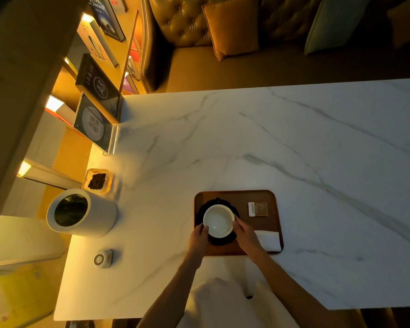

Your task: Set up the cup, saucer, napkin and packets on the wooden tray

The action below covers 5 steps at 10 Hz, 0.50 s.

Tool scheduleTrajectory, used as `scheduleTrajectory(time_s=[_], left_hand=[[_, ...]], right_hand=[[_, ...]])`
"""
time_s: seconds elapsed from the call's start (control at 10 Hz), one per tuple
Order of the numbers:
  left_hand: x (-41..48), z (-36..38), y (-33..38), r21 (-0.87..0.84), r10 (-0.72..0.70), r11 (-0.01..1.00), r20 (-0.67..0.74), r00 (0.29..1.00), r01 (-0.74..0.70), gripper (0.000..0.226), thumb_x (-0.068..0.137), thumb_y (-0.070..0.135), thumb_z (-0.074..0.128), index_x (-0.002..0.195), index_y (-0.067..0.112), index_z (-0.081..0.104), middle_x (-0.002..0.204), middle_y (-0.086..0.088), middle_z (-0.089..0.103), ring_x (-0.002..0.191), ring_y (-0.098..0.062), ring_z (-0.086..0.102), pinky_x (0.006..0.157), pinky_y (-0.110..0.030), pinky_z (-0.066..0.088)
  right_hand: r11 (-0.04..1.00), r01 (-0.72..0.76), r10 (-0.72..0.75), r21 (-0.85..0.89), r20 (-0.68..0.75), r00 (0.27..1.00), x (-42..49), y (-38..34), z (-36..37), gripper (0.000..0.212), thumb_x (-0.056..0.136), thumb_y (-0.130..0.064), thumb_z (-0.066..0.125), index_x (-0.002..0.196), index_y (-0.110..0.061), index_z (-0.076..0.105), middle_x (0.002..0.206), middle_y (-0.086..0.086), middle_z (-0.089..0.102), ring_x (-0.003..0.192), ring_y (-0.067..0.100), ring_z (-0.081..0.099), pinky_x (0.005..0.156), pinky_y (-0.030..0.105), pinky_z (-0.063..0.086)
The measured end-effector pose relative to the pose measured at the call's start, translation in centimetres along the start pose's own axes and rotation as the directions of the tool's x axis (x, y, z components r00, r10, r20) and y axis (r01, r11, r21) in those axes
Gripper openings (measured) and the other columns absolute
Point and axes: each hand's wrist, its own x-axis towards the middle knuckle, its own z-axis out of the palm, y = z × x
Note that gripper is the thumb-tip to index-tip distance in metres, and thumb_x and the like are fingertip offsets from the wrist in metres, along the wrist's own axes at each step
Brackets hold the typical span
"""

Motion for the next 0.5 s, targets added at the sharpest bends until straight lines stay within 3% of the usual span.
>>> scheduleTrajectory(time_s=[0.2, 0.3, 0.4, 0.5], left_hand=[[-0.3, -0.6, 0.7, 0.142, 0.043, 0.989, -0.049, 0.998, -0.036, 0.042, 0.1, 0.027, 0.046, 0.139, 0.009, 0.046, 0.132, -0.011, 0.056, 0.119, -0.026, 0.054, 0.103, -0.044, 0.048], [-0.6, -2.2, 1.5, 0.282, 0.167, 0.95, -0.088, 0.982, -0.136, 0.04, 0.101, 0.026, 0.043, 0.137, 0.009, 0.049, 0.133, -0.01, 0.058, 0.119, -0.024, 0.054, 0.104, -0.042, 0.046], [-1.2, -3.8, 2.2, 0.407, 0.329, 0.872, -0.073, 0.942, -0.273, 0.035, 0.102, 0.026, 0.04, 0.129, 0.011, 0.055, 0.125, -0.01, 0.064, 0.105, -0.014, 0.056, 0.088, -0.028, 0.044], [-2.0, -5.0, 2.8, 0.573, 0.478, 0.736, -0.066, 0.876, -0.359, 0.035, 0.103, 0.025, 0.039, 0.13, 0.01, 0.056, 0.127, -0.01, 0.065, 0.114, -0.022, 0.06, 0.09, -0.027, 0.043]], right_hand=[[0.994, -0.102, 0.1, 0.044, 0.046, 0.994, 0.3, -0.6, -0.4, 0.041, 0.1, -0.029, 0.042, 0.136, -0.01, 0.048, 0.127, 0.016, 0.057, 0.119, 0.029, 0.053, 0.101, 0.042, 0.046], [0.998, 0.006, -0.009, -0.061, -0.054, 0.999, -0.2, -1.7, -1.9, 0.034, 0.1, -0.031, 0.04, 0.093, -0.009, 0.066, 0.078, 0.016, 0.062, 0.076, 0.026, 0.06, 0.067, 0.03, 0.045], [0.953, 0.15, -0.196, -0.262, -0.159, 0.968, -1.3, -2.5, -4.5, 0.029, 0.101, -0.037, 0.036, 0.086, -0.027, 0.058, 0.06, -0.002, 0.055, 0.057, 0.012, 0.052, 0.053, 0.025, 0.043], [0.865, 0.231, -0.359, -0.446, -0.227, 0.905, -2.9, -2.0, -7.0, 0.037, 0.1, -0.038, 0.037, 0.12, -0.018, 0.062, 0.102, 0.005, 0.071, 0.088, 0.014, 0.065, 0.075, 0.021, 0.05]])
